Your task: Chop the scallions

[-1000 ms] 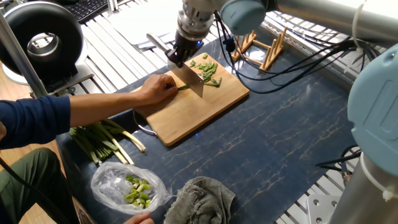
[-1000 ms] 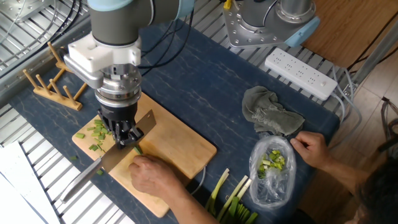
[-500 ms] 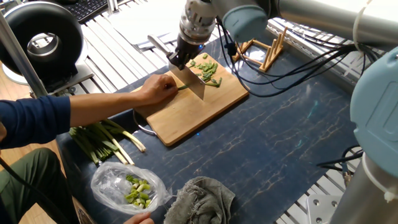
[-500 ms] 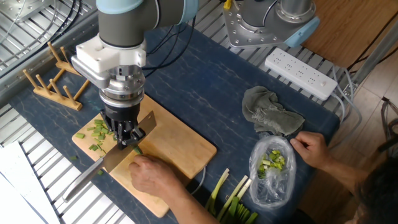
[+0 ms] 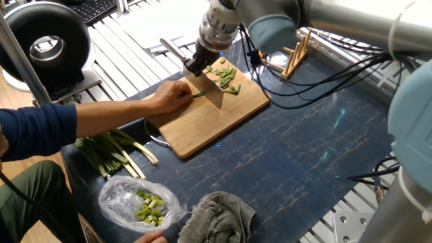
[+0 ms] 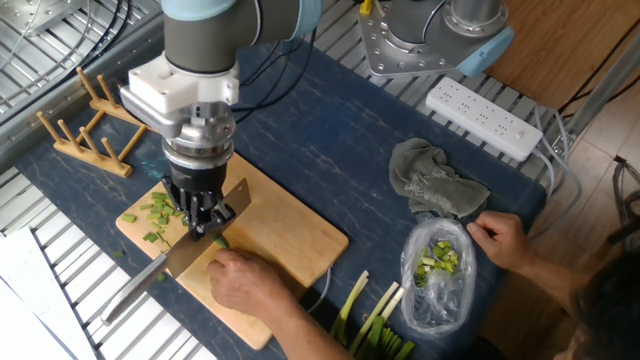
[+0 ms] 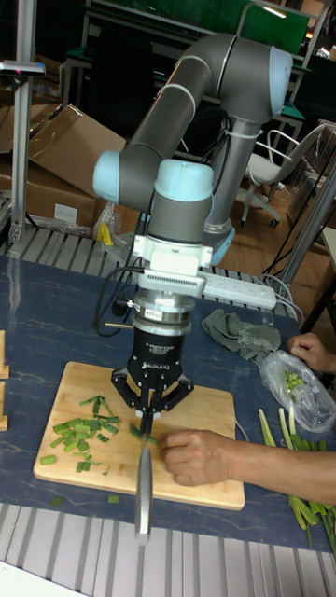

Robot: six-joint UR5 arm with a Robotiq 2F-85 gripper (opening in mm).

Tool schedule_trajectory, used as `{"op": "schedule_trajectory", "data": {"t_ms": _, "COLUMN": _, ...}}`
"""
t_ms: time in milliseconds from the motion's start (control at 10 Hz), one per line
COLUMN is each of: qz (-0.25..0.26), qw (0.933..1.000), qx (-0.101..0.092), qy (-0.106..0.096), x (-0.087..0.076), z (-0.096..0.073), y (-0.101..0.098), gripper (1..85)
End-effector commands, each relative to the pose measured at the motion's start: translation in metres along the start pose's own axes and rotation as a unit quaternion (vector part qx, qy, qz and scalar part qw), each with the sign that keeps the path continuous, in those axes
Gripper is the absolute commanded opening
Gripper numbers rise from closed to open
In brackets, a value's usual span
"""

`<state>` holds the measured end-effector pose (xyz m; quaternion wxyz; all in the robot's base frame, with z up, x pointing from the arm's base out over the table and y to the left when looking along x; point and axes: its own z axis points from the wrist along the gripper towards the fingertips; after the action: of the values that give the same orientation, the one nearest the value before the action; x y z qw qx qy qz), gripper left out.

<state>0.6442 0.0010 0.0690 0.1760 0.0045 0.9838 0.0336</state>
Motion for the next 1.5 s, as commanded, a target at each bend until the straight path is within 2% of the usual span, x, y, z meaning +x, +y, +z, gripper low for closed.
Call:
{"op": "schedule_trajectory", "data": {"t_ms": 0, "qz": -0.006, "qw": 1.0000, "qx": -0.005, "qy": -0.001, "x": 0.016, "z": -0.008, "y": -0.008, "gripper": 1.3}}
{"op": "schedule_trajectory", "data": {"t_ms": 200, "qz": 0.002, "qw": 0.9999, "qx": -0.001, "qy": -0.011, "x": 0.008, "z": 0.003, "y": -0.002, "gripper": 1.3}}
{"op": "schedule_trajectory", "data": {"t_ms": 400, "qz": 0.001, "qw": 1.0000, "qx": -0.004, "qy": -0.008, "x": 0.002, "z": -0.002, "y": -0.002, "gripper": 1.3}}
{"op": "schedule_trajectory", "data": {"t_ms": 600, "qz": -0.001, "qw": 0.9999, "qx": -0.014, "qy": -0.005, "x": -0.005, "z": -0.009, "y": -0.005, "gripper": 1.3}}
{"op": "schedule_trajectory", "data": {"t_ms": 700, "qz": 0.002, "qw": 0.9999, "qx": -0.013, "qy": -0.011, "x": -0.013, "z": -0.005, "y": -0.005, "gripper": 1.3}}
{"op": "schedule_trajectory", "data": {"t_ms": 1000, "qz": 0.026, "qw": 0.9990, "qx": 0.006, "qy": -0.035, "x": -0.049, "z": 0.019, "y": 0.010, "gripper": 1.3}}
{"op": "schedule_trajectory", "data": {"t_ms": 1100, "qz": 0.021, "qw": 0.9993, "qx": 0.003, "qy": -0.029, "x": -0.049, "z": 0.013, "y": 0.009, "gripper": 1.3}}
{"op": "schedule_trajectory", "data": {"t_ms": 1300, "qz": 0.012, "qw": 0.9999, "qx": -0.009, "qy": -0.003, "x": -0.043, "z": -0.015, "y": 0.004, "gripper": 1.3}}
{"op": "schedule_trajectory", "data": {"t_ms": 1400, "qz": 0.010, "qw": 0.9998, "qx": -0.016, "qy": 0.003, "x": -0.041, "z": -0.022, "y": 0.002, "gripper": 1.3}}
